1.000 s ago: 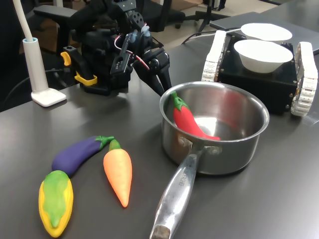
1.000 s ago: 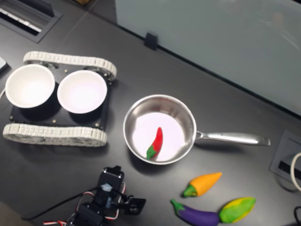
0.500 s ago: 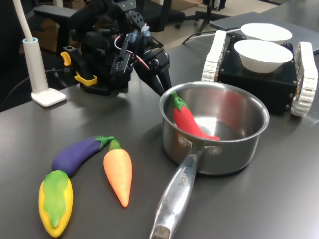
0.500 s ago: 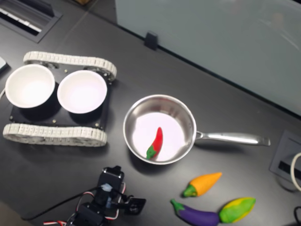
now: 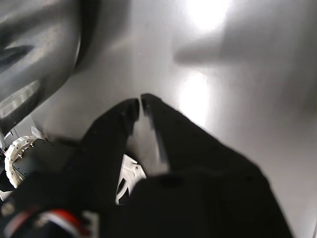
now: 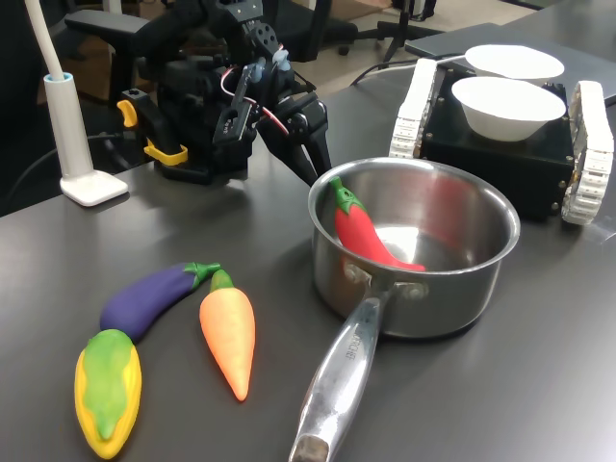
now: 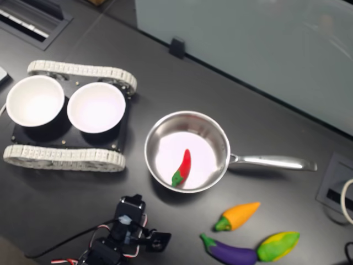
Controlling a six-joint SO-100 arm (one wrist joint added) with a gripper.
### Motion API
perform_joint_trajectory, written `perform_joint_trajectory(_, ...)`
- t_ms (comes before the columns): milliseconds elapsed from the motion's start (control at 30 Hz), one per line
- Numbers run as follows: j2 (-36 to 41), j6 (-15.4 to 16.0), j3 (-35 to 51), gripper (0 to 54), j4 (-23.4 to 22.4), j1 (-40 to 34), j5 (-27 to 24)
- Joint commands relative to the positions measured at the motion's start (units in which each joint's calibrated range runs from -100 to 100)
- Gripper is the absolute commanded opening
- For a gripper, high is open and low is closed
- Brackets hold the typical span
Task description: Pick up the carrot and place them in the pan
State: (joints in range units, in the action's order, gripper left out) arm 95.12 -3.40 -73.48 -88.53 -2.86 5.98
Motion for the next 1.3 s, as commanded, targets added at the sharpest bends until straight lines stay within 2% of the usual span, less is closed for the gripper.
perform_joint_trajectory(0,0.33,-0.64,1.47,0.2,1.66,-0.58,0.49)
perform_joint_trajectory(567,0.33,-0.55,3.74,0.2,-0.05,-0.24,2.00)
perform_joint_trajectory(1033,0.33,-0.55,11.19,0.2,-3.63,0.11,1.66)
perform_joint_trajectory(1100,-1.11,-0.55,13.01,0.2,-3.63,0.57,1.66)
perform_joint_trajectory(1267,-10.22,-0.38,18.55,0.2,-1.58,3.09,1.71)
